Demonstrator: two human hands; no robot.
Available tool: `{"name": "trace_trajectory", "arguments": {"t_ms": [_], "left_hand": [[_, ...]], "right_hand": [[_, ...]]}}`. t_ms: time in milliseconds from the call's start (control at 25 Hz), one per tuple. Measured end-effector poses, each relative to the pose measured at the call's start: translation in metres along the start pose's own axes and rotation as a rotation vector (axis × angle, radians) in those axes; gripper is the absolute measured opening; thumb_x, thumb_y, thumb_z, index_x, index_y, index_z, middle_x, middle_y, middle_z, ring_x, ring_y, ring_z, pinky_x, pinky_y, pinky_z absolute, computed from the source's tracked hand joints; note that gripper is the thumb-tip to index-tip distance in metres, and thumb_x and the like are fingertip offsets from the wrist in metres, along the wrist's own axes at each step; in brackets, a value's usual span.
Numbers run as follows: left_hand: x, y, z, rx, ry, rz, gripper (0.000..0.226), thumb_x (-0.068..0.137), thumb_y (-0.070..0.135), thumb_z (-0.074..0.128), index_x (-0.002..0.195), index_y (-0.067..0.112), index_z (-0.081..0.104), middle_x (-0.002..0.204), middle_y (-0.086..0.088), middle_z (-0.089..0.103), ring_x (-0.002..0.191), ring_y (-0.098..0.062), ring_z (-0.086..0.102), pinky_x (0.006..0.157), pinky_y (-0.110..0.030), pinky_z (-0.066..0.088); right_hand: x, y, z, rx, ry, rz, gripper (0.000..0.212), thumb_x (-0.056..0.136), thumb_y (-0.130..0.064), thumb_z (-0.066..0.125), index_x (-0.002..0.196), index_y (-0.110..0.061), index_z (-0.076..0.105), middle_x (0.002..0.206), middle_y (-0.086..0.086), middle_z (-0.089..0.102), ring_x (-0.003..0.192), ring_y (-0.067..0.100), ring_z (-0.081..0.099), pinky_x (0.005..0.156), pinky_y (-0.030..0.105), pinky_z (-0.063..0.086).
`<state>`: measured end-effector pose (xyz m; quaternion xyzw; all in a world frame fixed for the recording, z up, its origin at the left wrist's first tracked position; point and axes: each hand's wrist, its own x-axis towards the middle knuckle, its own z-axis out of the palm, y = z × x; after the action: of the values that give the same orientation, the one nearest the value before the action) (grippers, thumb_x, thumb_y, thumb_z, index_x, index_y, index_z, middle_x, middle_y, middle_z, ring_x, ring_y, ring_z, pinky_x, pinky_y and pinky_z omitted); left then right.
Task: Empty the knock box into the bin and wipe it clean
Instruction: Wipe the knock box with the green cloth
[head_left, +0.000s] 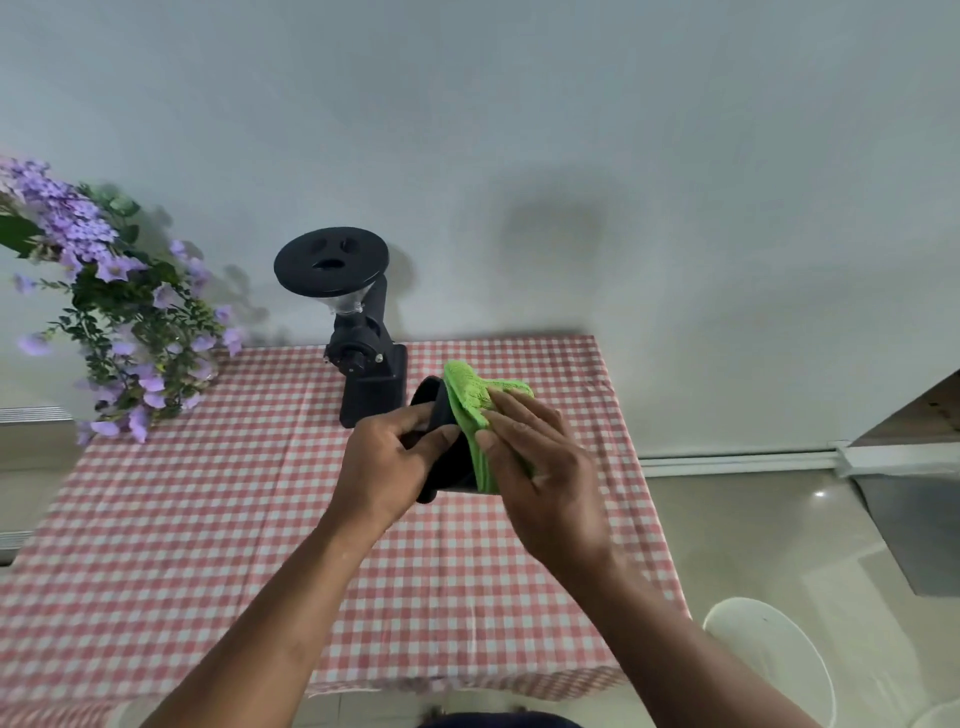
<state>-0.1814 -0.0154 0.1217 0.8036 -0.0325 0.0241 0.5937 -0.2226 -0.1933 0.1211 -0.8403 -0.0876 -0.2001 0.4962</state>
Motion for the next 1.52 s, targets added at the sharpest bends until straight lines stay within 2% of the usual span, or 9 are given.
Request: {"name": "trace_trajectory", "arguments": {"t_ms": [160, 240, 400, 640, 880, 1000, 1200, 1320, 1520], "left_hand": [[-0.006, 0.007, -0.003, 0.141, -0.083, 0.123, 0.033, 0.095, 0.019, 0.077, 0.109, 0.049, 0.079, 0.099, 0.022, 0.082, 0.092, 0.000, 0.077, 0.074, -0.015, 0.060], [-0.006, 0.009, 0.003, 0.190, -0.029, 0.120, 0.025, 0.096, 0.019, 0.077, 0.111, 0.039, 0.081, 0.092, 0.024, 0.081, 0.087, 0.002, 0.076, 0.070, -0.016, 0.060], [-0.002, 0.009, 0.003, 0.162, 0.004, 0.063, 0.022, 0.099, 0.018, 0.074, 0.113, 0.033, 0.081, 0.081, 0.022, 0.079, 0.068, 0.005, 0.073, 0.055, -0.013, 0.054], [-0.008, 0.006, -0.003, 0.261, -0.044, 0.154, 0.027, 0.097, 0.018, 0.076, 0.123, 0.025, 0.079, 0.107, 0.016, 0.080, 0.100, 0.004, 0.072, 0.085, -0.021, 0.061], [-0.001, 0.005, 0.003, 0.277, 0.004, 0.138, 0.023, 0.099, 0.019, 0.073, 0.121, 0.024, 0.080, 0.095, 0.014, 0.080, 0.083, -0.002, 0.076, 0.065, -0.018, 0.061], [-0.001, 0.006, -0.005, 0.214, -0.027, 0.134, 0.023, 0.099, 0.017, 0.074, 0.117, 0.029, 0.081, 0.088, 0.023, 0.081, 0.083, 0.004, 0.076, 0.063, -0.012, 0.057], [-0.004, 0.002, -0.008, 0.159, -0.072, 0.154, 0.031, 0.096, 0.013, 0.077, 0.123, 0.029, 0.078, 0.106, 0.038, 0.076, 0.103, 0.012, 0.071, 0.081, -0.003, 0.053], [-0.004, 0.003, -0.001, 0.168, -0.059, 0.151, 0.027, 0.098, 0.016, 0.075, 0.122, 0.028, 0.079, 0.106, 0.027, 0.079, 0.100, 0.006, 0.074, 0.081, -0.011, 0.058], [0.005, 0.007, -0.003, 0.215, 0.012, 0.122, 0.020, 0.099, 0.018, 0.073, 0.112, 0.031, 0.081, 0.087, 0.016, 0.081, 0.082, 0.001, 0.075, 0.065, -0.018, 0.060]], "right_hand": [[0.036, 0.014, -0.017, 0.190, -0.031, 0.271, 0.029, 0.106, -0.021, 0.066, 0.083, -0.010, 0.078, 0.064, -0.006, 0.064, 0.058, 0.011, 0.056, 0.053, 0.037, 0.047], [0.037, 0.006, -0.016, 0.172, -0.043, 0.240, 0.026, 0.106, -0.023, 0.066, 0.087, -0.014, 0.081, 0.067, -0.015, 0.067, 0.059, 0.003, 0.058, 0.054, 0.026, 0.048], [0.007, -0.002, -0.004, -0.029, -0.027, 0.057, 0.031, 0.104, -0.029, 0.068, 0.131, -0.016, 0.076, 0.135, -0.009, 0.073, 0.131, 0.005, 0.064, 0.108, 0.021, 0.053], [0.045, 0.002, -0.023, 0.161, -0.089, 0.382, 0.033, 0.105, -0.024, 0.067, 0.076, -0.022, 0.080, 0.058, -0.006, 0.070, 0.052, 0.012, 0.062, 0.050, 0.034, 0.048], [0.013, -0.018, -0.004, -0.139, -0.027, 0.080, 0.025, 0.105, -0.026, 0.067, 0.121, -0.014, 0.081, 0.127, 0.001, 0.078, 0.120, 0.017, 0.065, 0.096, 0.032, 0.056], [0.025, -0.013, -0.007, -0.139, 0.002, -0.041, 0.024, 0.103, -0.021, 0.070, 0.121, -0.010, 0.081, 0.121, 0.004, 0.079, 0.113, 0.022, 0.068, 0.090, 0.032, 0.058], [0.058, 0.004, -0.024, 0.264, -0.111, 0.418, 0.022, 0.103, -0.023, 0.069, 0.093, -0.015, 0.087, 0.078, 0.002, 0.081, 0.071, 0.008, 0.072, 0.065, 0.028, 0.057], [0.061, 0.003, -0.028, 0.276, -0.163, 0.402, 0.028, 0.105, -0.023, 0.066, 0.088, -0.008, 0.083, 0.076, 0.012, 0.077, 0.066, 0.011, 0.066, 0.062, 0.031, 0.054], [0.012, -0.007, -0.008, -0.018, -0.062, 0.083, 0.030, 0.103, -0.028, 0.068, 0.129, -0.017, 0.077, 0.142, -0.006, 0.069, 0.136, 0.006, 0.058, 0.110, 0.023, 0.050]]}}
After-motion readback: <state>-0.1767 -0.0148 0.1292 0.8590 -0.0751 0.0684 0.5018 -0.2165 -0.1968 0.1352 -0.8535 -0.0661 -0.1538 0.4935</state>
